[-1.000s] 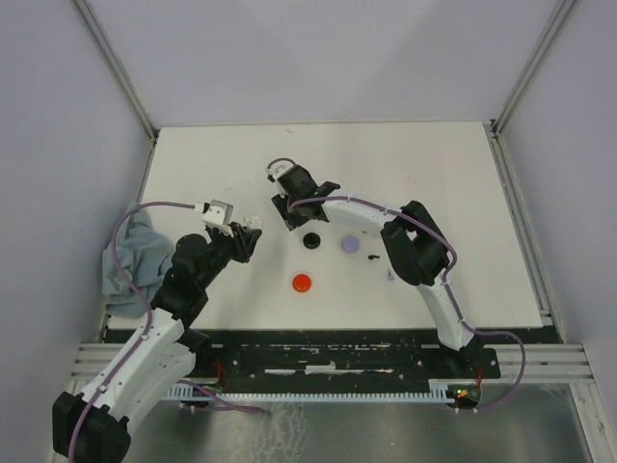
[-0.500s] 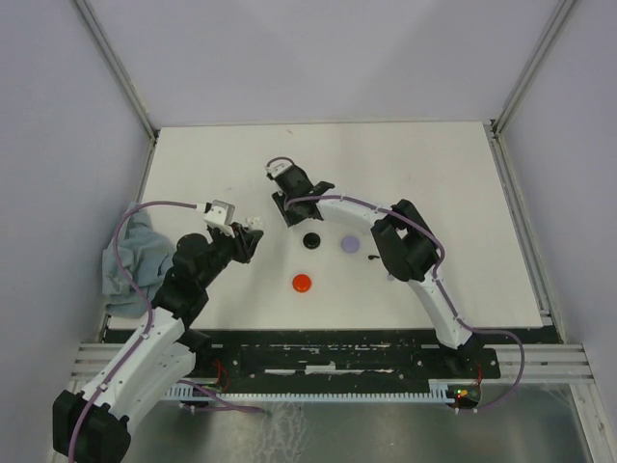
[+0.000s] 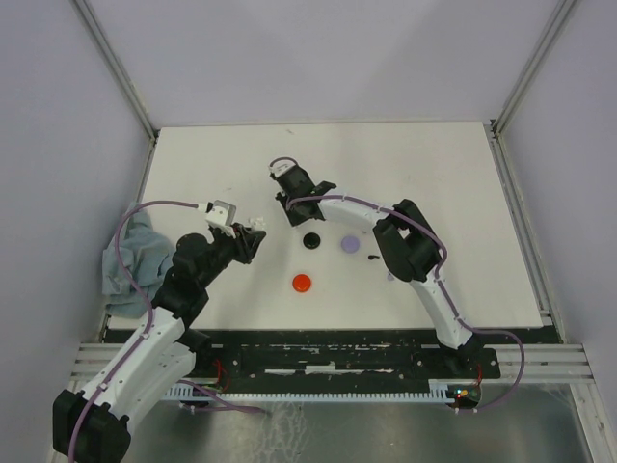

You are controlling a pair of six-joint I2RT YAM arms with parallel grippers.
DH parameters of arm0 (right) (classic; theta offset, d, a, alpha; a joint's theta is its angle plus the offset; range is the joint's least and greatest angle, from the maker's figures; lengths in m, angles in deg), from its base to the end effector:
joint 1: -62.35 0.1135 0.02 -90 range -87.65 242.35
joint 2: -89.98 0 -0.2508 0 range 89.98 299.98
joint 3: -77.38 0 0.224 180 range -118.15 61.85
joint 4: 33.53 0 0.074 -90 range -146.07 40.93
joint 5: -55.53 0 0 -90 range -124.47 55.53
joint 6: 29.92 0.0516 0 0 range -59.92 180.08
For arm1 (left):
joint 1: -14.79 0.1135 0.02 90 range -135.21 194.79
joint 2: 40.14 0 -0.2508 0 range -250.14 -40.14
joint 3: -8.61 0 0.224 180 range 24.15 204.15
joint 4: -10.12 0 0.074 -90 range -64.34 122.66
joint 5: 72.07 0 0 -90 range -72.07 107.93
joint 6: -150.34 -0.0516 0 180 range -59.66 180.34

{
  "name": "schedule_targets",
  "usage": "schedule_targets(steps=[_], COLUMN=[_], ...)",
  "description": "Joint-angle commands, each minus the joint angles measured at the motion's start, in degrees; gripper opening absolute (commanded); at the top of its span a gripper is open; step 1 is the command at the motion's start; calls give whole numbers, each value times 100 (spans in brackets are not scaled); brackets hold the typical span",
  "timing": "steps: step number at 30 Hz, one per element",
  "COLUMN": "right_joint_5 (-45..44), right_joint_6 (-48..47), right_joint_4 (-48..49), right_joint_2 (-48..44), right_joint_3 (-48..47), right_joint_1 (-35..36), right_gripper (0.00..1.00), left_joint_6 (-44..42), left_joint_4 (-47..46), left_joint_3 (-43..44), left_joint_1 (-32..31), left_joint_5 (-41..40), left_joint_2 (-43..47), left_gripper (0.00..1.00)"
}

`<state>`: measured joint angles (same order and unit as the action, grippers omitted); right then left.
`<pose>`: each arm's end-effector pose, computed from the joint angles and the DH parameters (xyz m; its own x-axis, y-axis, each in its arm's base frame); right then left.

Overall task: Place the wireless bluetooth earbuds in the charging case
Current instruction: Pick up the earbud from the center of the board.

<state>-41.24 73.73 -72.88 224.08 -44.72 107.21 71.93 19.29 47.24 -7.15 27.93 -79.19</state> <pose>0.3529 0.3426 0.1492 -0.6909 -0.3570 -0.6286 -0.4993 0.8645 0.0579 0.1565 -0.0727 0.2491 -0.2572 -0.1097 -0.9601 0.4850 0.8447 -0.2264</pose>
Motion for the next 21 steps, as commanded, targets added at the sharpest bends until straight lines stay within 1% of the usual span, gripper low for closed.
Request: schedule_targets(steps=[1, 7, 10, 15, 21], right_joint_5=[-149, -163, -212, -216, -81], right_joint_6=[-7, -28, -25, 181, 664], right_joint_4=[-202, -299, -368, -428, -230], right_joint_2=[-557, -1248, -1625, -2290, -2928], right_joint_3=[140, 428, 750, 1698, 2849], right_joint_1=[-30, -36, -45, -47, -41], right_gripper=[21, 21, 21, 21, 20], left_joint_6=[-88, -121, -138, -236, -398], left_joint_4=[-451, -646, -832, -1065, -1138], left_joint_3=[103, 2, -71, -127, -194], left_joint_1=[18, 14, 17, 7, -17], left_joint_5=[233, 525, 724, 976, 1050], left_joint_2=[42, 109, 138, 163, 233], left_gripper=[3, 3, 3, 3, 3])
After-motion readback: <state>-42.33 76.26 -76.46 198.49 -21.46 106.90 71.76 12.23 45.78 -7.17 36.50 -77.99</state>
